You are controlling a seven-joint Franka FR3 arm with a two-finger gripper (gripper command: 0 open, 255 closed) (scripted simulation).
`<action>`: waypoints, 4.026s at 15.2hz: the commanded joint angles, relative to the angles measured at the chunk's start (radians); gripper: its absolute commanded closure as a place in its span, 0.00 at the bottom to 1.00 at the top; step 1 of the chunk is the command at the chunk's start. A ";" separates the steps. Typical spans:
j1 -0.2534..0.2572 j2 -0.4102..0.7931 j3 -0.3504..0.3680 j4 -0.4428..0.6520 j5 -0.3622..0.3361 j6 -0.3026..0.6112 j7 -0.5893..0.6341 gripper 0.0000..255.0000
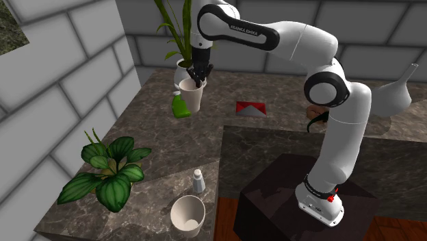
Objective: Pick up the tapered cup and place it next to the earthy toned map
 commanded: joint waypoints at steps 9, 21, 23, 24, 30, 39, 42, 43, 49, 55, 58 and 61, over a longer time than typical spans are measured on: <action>0.004 0.064 0.000 0.225 -0.012 -0.163 0.008 1.00; -0.177 -0.354 -0.117 -0.310 0.073 -0.074 -0.269 1.00; -0.196 -0.400 -0.143 -0.360 0.074 -0.076 -0.315 1.00; -0.206 -0.421 -0.157 -0.382 0.073 -0.078 -0.339 1.00; -0.259 -0.526 -0.243 -0.486 0.054 -0.098 -0.479 1.00; -0.334 -0.613 -0.386 -0.556 -0.009 -0.139 -0.695 1.00; -0.358 -0.623 -0.437 -0.558 -0.034 -0.152 -0.771 1.00; -0.365 -0.625 -0.455 -0.557 -0.042 -0.156 -0.796 1.00; -0.410 -0.608 -0.564 -0.525 -0.090 -0.179 -0.954 1.00; -0.451 -0.548 -0.684 -0.450 -0.121 -0.198 -1.124 1.00; -0.473 -0.499 -0.750 -0.397 -0.124 -0.206 -1.216 1.00; -0.497 -0.434 -0.819 -0.330 -0.114 -0.216 -1.315 1.00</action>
